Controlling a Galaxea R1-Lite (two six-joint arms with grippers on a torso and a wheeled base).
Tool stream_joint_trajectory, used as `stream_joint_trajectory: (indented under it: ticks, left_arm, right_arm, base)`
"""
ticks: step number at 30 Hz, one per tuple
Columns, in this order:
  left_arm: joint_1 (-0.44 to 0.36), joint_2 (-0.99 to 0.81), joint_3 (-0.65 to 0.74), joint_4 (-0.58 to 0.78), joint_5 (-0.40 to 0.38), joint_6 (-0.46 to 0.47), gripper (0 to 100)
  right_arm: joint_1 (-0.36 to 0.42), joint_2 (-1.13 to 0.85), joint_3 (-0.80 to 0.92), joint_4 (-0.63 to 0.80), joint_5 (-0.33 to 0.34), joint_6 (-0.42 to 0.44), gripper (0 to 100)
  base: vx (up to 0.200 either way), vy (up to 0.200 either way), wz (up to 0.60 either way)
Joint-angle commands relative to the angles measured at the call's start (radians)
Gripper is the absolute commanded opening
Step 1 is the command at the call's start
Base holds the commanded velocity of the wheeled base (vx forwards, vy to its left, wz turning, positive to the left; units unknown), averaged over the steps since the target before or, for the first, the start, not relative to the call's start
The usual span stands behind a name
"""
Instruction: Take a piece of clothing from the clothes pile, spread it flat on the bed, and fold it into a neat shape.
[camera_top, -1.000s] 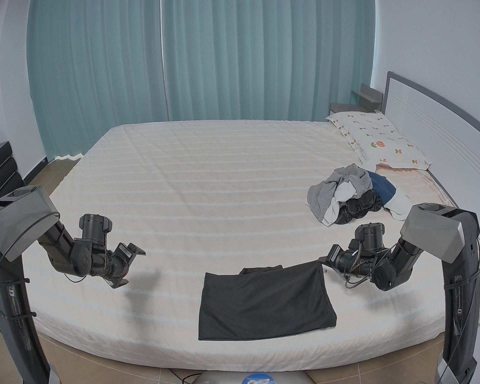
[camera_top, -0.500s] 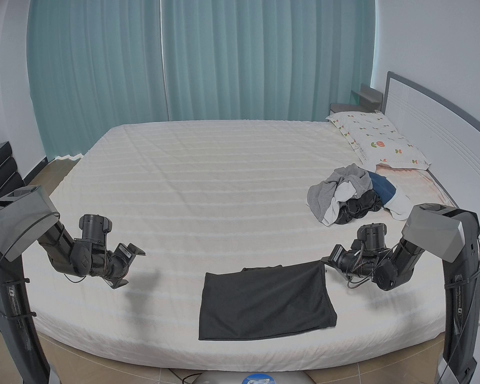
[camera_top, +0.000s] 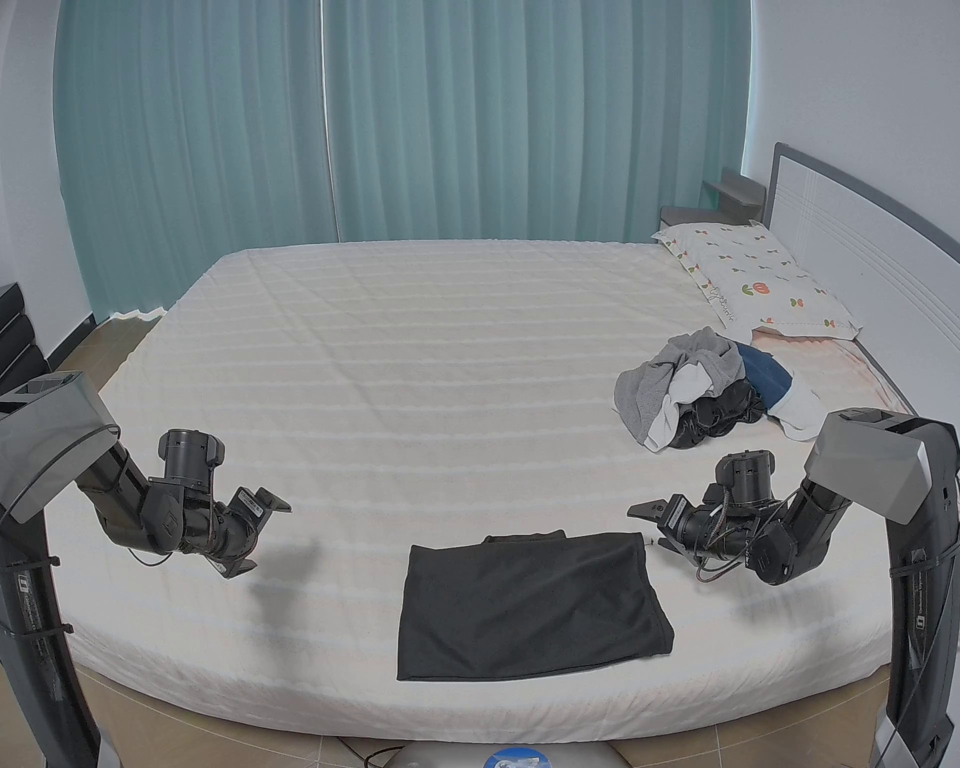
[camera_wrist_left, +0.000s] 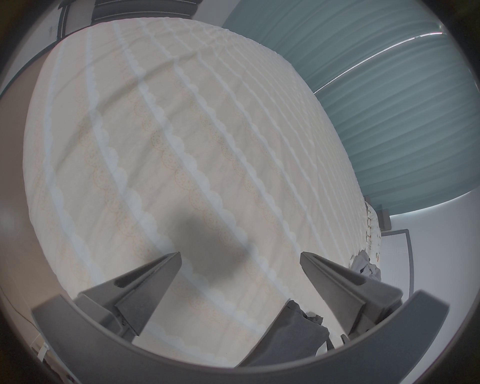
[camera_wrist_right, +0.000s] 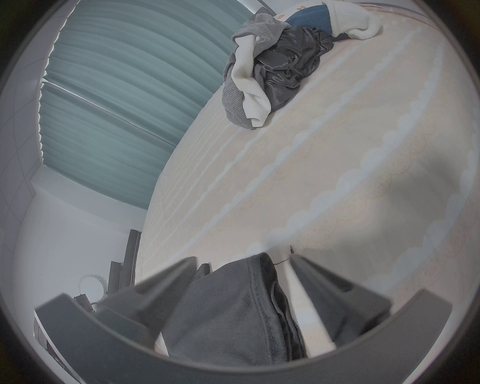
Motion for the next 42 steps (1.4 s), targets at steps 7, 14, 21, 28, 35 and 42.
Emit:
stream_joint_trajectory:
  ticks: [7,14,21,28,35,42]
  left_arm:
    - [-0.002,0.004,-0.004,-0.001,0.011,-0.005,100]
    - [-0.002,0.004,-0.003,-0.001,0.011,-0.005,100]
    - [-0.003,0.004,0.0,-0.001,0.012,0.0,100]
    - [-0.003,0.009,-0.001,-0.001,0.012,0.001,100]
    - [-0.003,0.011,-0.003,-0.001,0.012,0.0,100]
    - [-0.003,0.011,-0.004,-0.001,0.012,0.0,100]
  right_arm:
    - [-0.002,-0.074,0.177,-0.061,0.045,-0.078,100]
    - [0.007,-0.121,0.287,-0.07,0.171,-0.192,100]
    - [0.013,-0.118,0.339,-0.061,0.171,-0.299,100]
    - [0.021,-0.124,0.367,-0.059,0.171,-0.347,100]
    - [0.009,-0.124,0.405,-0.056,0.171,-0.451,0]
    - [-0.016,-0.121,0.418,-0.038,0.171,-0.531,0]
  base:
    - [0.0,0.0,0.0]
    - [-0.143,0.0,0.0]
    - [-0.029,0.0,0.0]
    - [0.0,0.0,0.0]
    - [0.0,0.0,0.0]
    - [0.0,0.0,0.0]
